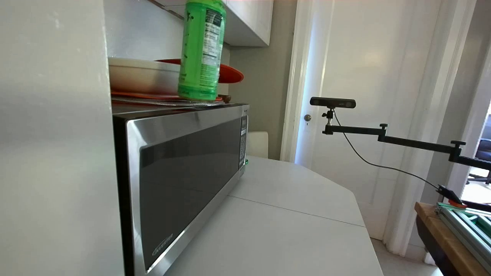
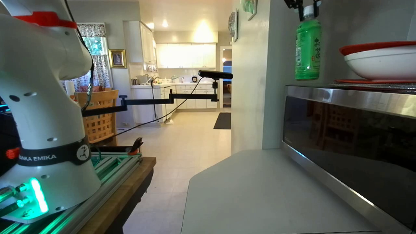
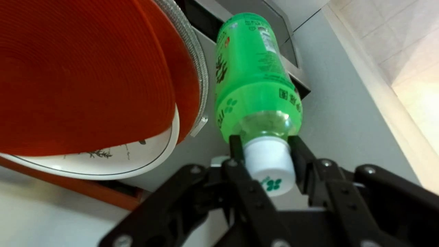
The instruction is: Put the green bottle on the counter.
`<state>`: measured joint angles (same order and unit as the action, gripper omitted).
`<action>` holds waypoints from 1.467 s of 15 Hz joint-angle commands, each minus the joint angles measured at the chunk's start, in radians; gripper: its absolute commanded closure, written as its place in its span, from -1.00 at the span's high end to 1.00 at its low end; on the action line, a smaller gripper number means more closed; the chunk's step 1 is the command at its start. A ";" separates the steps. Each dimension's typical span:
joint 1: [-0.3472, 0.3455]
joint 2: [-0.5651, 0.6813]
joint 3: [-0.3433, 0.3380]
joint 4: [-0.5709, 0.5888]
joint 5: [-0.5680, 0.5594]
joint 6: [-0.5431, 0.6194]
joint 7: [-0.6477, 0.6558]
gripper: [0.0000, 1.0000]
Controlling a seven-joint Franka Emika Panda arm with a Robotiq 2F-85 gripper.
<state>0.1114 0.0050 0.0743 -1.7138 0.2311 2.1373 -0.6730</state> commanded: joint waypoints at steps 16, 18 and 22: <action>-0.117 -0.241 -0.202 -0.424 -0.046 -0.016 -0.137 -0.76; -0.134 -0.234 -0.233 -0.436 -0.025 -0.006 -0.144 -0.76; -0.157 -0.203 -0.288 -0.468 0.043 0.058 -0.191 -0.76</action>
<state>-0.0390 -0.2089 -0.1903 -2.1567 0.2063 2.1436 -0.8062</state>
